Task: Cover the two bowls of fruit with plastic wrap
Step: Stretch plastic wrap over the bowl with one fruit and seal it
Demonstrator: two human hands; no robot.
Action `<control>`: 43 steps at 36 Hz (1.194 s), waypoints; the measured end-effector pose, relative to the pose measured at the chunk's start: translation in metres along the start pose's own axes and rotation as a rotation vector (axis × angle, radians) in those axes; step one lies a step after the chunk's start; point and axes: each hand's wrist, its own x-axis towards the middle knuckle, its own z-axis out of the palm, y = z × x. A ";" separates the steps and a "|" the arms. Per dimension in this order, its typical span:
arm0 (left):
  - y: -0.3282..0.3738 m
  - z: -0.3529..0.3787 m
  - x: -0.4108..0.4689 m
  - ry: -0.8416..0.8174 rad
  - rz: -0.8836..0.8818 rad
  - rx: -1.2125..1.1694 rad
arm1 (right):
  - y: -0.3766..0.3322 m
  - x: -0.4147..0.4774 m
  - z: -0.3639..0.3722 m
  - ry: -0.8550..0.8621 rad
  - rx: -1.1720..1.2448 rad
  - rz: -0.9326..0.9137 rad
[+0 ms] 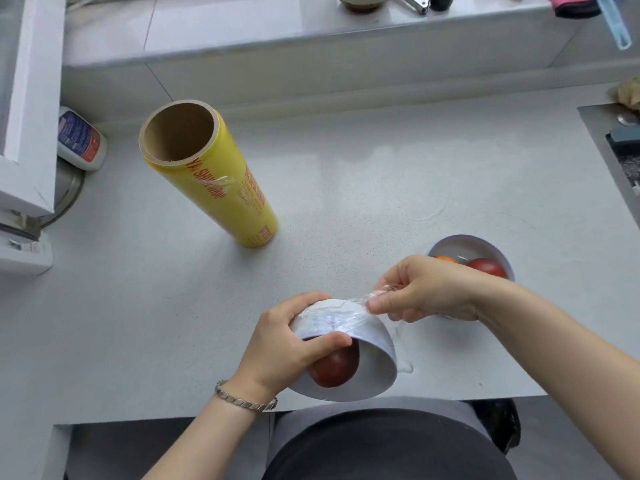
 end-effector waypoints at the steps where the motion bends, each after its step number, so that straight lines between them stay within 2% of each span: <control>1: -0.001 0.000 0.000 -0.003 -0.004 0.005 | 0.000 -0.001 -0.001 0.006 0.001 -0.015; 8: -0.005 -0.002 0.001 0.001 -0.006 0.000 | 0.013 0.008 0.013 0.273 0.280 -0.320; 11: -0.004 -0.003 0.003 -0.022 0.058 0.001 | 0.020 0.014 0.023 0.394 0.445 -0.376; 15: -0.006 -0.004 0.006 -0.023 0.127 -0.051 | 0.022 0.023 0.030 0.470 0.541 -0.366; 21: 0.000 -0.009 0.009 -0.024 0.263 0.018 | 0.027 0.031 0.035 0.398 0.580 -0.287; 26: -0.005 -0.011 0.009 -0.034 0.366 0.036 | 0.029 0.029 0.040 0.351 0.479 -0.239; 32: -0.003 -0.008 0.006 -0.020 0.374 -0.067 | 0.033 0.030 0.041 0.290 0.336 -0.138; 37: 0.005 -0.005 0.003 0.003 0.359 -0.189 | 0.041 0.028 0.039 0.140 0.224 -0.049; 38: 0.006 -0.005 0.002 0.023 0.345 -0.207 | 0.041 0.027 0.035 0.167 0.235 -0.059; 40: 0.005 -0.006 0.001 0.057 0.315 -0.225 | 0.039 0.022 0.025 0.332 0.278 -0.134; 42: 0.003 -0.007 0.000 0.082 0.286 -0.229 | 0.032 0.010 0.015 0.515 0.274 -0.268; 43: 0.002 -0.007 0.000 0.093 0.283 -0.217 | 0.028 0.001 0.013 0.552 0.244 -0.348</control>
